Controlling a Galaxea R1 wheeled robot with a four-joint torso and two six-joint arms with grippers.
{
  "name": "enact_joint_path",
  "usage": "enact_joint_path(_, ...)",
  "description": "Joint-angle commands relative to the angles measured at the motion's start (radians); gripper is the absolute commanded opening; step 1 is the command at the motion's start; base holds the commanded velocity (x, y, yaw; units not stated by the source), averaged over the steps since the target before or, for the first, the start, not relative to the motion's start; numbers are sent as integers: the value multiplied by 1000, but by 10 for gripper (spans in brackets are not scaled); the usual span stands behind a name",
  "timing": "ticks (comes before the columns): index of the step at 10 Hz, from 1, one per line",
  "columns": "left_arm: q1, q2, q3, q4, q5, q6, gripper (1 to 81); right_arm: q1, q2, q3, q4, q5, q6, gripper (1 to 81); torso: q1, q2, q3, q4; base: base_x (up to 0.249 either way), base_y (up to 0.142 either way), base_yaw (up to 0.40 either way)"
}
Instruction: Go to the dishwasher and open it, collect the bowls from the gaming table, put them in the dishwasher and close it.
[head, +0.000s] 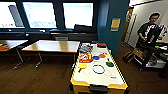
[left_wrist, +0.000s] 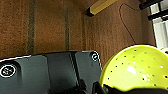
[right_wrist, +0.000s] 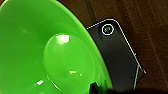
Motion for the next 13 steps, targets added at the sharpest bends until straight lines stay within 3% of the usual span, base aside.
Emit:
enact_joint_path(1,-44,8,-19,25,39,8,10,23,43,-51,-50,-61,-4,10,0,0,0,0,-101,0,0)
enact_joint_path(13,13,123,-184,87,39,8,10,9,86,-88,-65,-57,-4,10,0,-1,0,0,-115,0,0)
